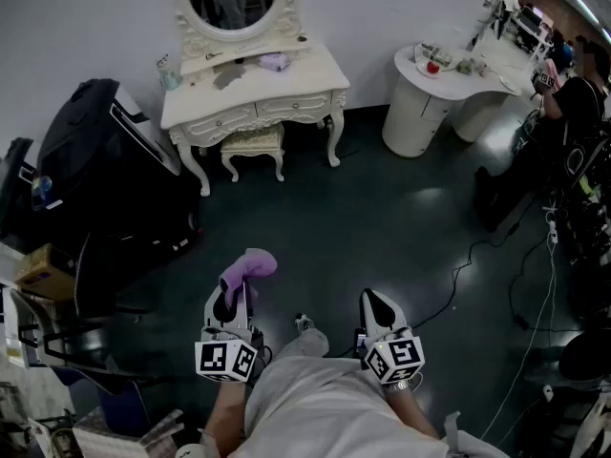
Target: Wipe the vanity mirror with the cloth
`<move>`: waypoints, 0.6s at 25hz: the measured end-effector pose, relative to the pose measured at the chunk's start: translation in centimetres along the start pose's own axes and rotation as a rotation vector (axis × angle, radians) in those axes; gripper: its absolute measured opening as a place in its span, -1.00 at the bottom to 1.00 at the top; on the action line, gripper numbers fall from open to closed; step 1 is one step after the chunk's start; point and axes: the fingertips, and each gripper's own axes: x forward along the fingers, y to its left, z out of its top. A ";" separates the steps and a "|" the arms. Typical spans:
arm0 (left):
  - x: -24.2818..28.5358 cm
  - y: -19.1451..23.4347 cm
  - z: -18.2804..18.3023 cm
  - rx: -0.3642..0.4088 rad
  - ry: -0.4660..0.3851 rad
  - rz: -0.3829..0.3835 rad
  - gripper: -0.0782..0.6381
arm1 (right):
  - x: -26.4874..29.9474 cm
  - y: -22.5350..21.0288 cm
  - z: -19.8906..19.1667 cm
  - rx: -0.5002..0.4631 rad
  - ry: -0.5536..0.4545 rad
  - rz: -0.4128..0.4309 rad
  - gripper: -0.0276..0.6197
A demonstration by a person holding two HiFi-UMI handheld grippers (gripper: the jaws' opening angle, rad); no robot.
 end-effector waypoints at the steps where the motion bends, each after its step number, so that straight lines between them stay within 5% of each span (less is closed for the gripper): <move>1: 1.0 0.4 0.3 0.002 -0.013 0.006 -0.62 | 0.9 0.4 1.1 -0.021 -0.023 0.034 -0.89; 5: 5.9 -0.4 0.2 -0.040 -0.022 -0.005 -0.63 | 4.0 -0.6 4.6 -0.075 -0.071 0.101 -0.89; 10: 11.0 -4.1 0.4 -0.052 -0.009 -0.081 -0.62 | 6.9 -5.1 5.6 0.014 -0.044 0.060 -0.89; 15: 12.6 -2.2 0.6 0.046 -0.024 0.053 -0.63 | 10.0 -8.2 4.4 0.066 0.034 0.131 -0.89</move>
